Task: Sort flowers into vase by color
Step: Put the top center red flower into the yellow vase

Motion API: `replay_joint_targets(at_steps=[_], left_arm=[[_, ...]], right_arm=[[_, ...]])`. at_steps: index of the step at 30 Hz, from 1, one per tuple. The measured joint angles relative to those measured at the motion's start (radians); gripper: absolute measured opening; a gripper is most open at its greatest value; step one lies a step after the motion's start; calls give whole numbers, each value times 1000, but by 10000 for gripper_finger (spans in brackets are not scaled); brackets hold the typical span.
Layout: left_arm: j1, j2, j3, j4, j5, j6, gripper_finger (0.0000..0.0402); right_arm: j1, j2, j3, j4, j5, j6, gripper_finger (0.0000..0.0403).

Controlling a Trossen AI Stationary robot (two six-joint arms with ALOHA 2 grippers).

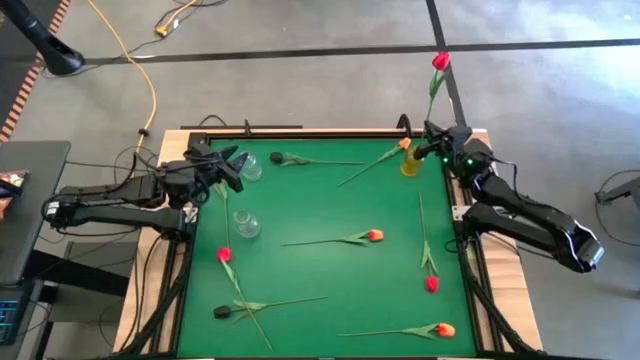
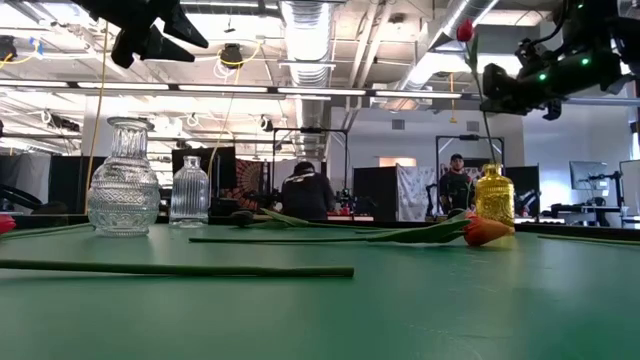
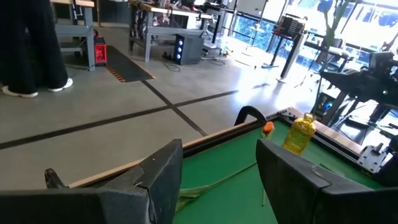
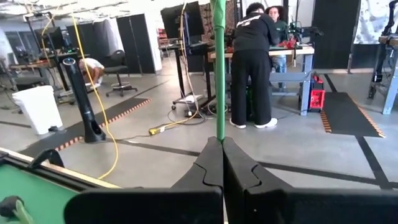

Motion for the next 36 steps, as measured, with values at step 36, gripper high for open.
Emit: replay_joint_targets(at_steps=[36], left_arm=[[0, 0, 0, -63, 3, 13, 193]], right_arm=[[70, -2, 1, -159, -5, -80, 74]])
